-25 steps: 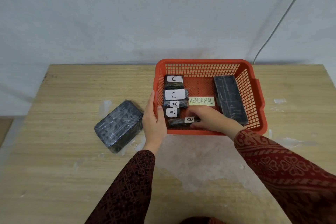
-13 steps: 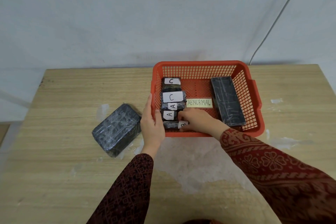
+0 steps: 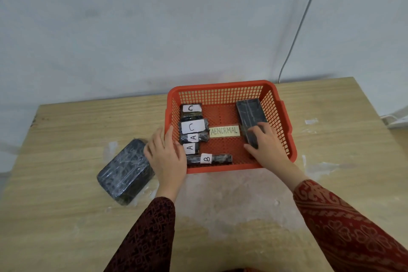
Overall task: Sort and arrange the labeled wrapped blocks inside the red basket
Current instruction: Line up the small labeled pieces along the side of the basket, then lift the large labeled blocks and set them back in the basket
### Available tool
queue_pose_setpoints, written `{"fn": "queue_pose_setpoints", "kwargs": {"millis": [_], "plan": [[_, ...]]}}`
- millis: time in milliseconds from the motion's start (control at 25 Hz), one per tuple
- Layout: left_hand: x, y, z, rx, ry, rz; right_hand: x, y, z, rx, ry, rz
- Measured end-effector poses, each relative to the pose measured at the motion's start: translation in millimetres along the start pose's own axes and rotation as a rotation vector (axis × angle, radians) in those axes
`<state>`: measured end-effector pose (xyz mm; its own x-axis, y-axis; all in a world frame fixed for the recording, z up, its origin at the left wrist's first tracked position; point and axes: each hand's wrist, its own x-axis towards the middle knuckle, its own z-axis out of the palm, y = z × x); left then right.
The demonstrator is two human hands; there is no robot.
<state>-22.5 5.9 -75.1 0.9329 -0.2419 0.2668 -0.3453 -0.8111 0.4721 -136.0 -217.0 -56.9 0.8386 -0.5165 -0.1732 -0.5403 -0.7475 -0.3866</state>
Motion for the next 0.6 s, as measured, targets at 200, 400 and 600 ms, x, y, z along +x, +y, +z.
{"fn": "queue_pose_setpoints", "kwargs": {"millis": [200,400,600], "plan": [[40.8,72.0,21.0,-0.162,-0.230,0.421,-14.5,10.1,-0.5,0.048,-0.016,0.202],[91.2,146.6,96.0,-0.051,-0.658,0.429,0.6,1.3,4.9,-0.007,-0.113,0.359],[111.1,157.6,143.4,-0.146,-0.806,0.220,18.3,-3.8,20.9,-0.268,-0.209,0.376]]}}
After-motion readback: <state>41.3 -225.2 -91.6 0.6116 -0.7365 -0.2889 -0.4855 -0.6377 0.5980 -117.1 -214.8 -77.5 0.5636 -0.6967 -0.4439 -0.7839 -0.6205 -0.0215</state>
